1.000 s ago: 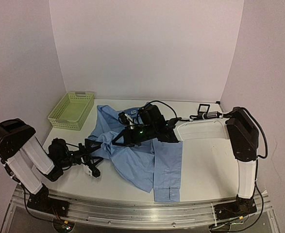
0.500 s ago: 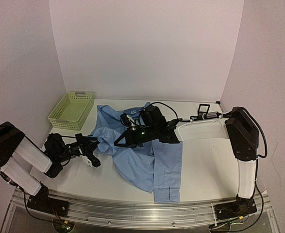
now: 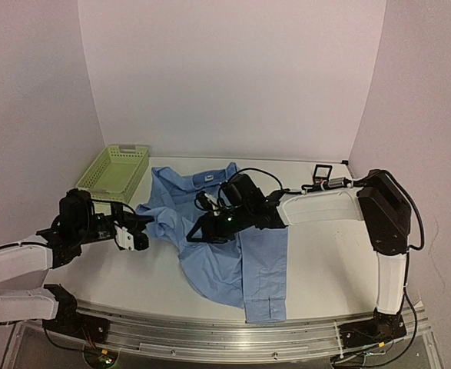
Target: Pin the brooch onto the clothing
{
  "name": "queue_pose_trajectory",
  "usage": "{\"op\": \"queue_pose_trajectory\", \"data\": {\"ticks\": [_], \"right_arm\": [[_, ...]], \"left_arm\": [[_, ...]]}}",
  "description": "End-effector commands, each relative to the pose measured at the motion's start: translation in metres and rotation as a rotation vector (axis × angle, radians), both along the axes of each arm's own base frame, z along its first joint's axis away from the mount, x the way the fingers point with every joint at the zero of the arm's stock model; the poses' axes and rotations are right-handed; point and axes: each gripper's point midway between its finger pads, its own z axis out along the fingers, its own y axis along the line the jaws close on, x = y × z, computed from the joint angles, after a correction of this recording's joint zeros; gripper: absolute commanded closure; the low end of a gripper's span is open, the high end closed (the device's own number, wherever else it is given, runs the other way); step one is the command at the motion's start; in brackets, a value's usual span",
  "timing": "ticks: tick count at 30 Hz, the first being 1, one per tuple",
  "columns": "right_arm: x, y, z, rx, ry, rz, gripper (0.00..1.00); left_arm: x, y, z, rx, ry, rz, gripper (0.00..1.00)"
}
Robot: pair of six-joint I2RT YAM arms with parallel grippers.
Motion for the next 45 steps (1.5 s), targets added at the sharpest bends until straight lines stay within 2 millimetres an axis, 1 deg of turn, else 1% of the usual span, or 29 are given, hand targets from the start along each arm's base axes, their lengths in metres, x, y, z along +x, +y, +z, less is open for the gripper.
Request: {"op": "queue_pose_trajectory", "data": {"ticks": [1, 5, 7, 8, 11, 15, 16, 18, 19, 23, 25, 27, 31, 34, 36, 38, 40, 42, 43, 45], "right_arm": [[-0.012, -0.034, 0.012, -0.167, -0.065, -0.026, 0.59], [-0.029, -0.065, -0.018, -0.338, -0.044, -0.062, 0.57], [-0.039, -0.075, -0.029, -0.379, -0.021, -0.08, 0.58], [-0.044, -0.079, -0.032, -0.392, -0.015, -0.093, 0.59], [-0.063, -0.089, -0.051, -0.453, -0.003, -0.097, 0.71], [-0.096, -0.091, -0.088, -0.523, 0.065, -0.029, 0.88], [-0.1, -0.093, -0.095, -0.537, 0.079, -0.021, 0.92], [-0.1, -0.102, -0.104, -0.567, 0.087, -0.041, 0.98], [-0.097, -0.108, -0.105, -0.578, 0.089, -0.063, 1.0], [-0.089, -0.143, -0.11, -0.62, 0.128, -0.158, 1.0], [-0.091, -0.159, -0.115, -0.653, 0.149, -0.175, 1.0], [-0.095, -0.173, -0.121, -0.694, 0.17, -0.177, 1.0], [-0.094, -0.186, -0.119, -0.73, 0.176, -0.177, 1.0], [-0.094, -0.192, -0.111, -0.741, 0.157, -0.15, 1.0], [-0.095, -0.194, -0.105, -0.751, 0.135, -0.106, 1.0], [-0.097, -0.193, -0.101, -0.754, 0.123, -0.056, 1.0], [-0.098, -0.186, -0.097, -0.733, 0.107, 0.0, 1.0], [-0.1, -0.179, -0.092, -0.71, 0.098, 0.042, 1.0], [-0.099, -0.176, -0.089, -0.699, 0.088, 0.06, 1.0], [-0.098, -0.173, -0.085, -0.699, 0.072, 0.085, 1.0]], "left_arm": [[-0.047, 0.017, -0.071, 0.171, 0.351, -0.043, 1.0], [-0.063, 0.021, -0.081, 0.217, 0.441, -0.075, 1.0], [-0.068, 0.021, -0.082, 0.229, 0.487, -0.089, 1.0], [-0.071, 0.022, -0.084, 0.239, 0.514, -0.096, 1.0], [-0.08, 0.025, -0.089, 0.263, 0.57, -0.125, 1.0], [-0.088, 0.03, -0.097, 0.283, 0.614, -0.147, 1.0], [-0.089, 0.031, -0.098, 0.288, 0.624, -0.151, 1.0], [-0.09, 0.035, -0.1, 0.3, 0.654, -0.151, 1.0], [-0.089, 0.038, -0.1, 0.305, 0.671, -0.143, 1.0], [-0.085, 0.051, -0.1, 0.326, 0.736, -0.143, 1.0], [-0.084, 0.056, -0.102, 0.344, 0.768, -0.148, 1.0], [-0.085, 0.058, -0.104, 0.355, 0.784, -0.163, 1.0], [-0.089, 0.058, -0.107, 0.362, 0.79, -0.191, 1.0], [-0.087, 0.061, -0.112, 0.395, 0.805, -0.18, 1.0], [-0.088, 0.063, -0.111, 0.413, 0.839, -0.185, 1.0], [-0.095, 0.063, -0.11, 0.427, 0.882, -0.221, 1.0], [-0.106, 0.064, -0.108, 0.438, 0.921, -0.267, 0.97], [-0.117, 0.067, -0.108, 0.454, 0.942, -0.298, 0.92], [-0.122, 0.069, -0.108, 0.461, 0.948, -0.303, 0.88], [-0.124, 0.075, -0.112, 0.498, 0.946, -0.29, 0.72]]}}
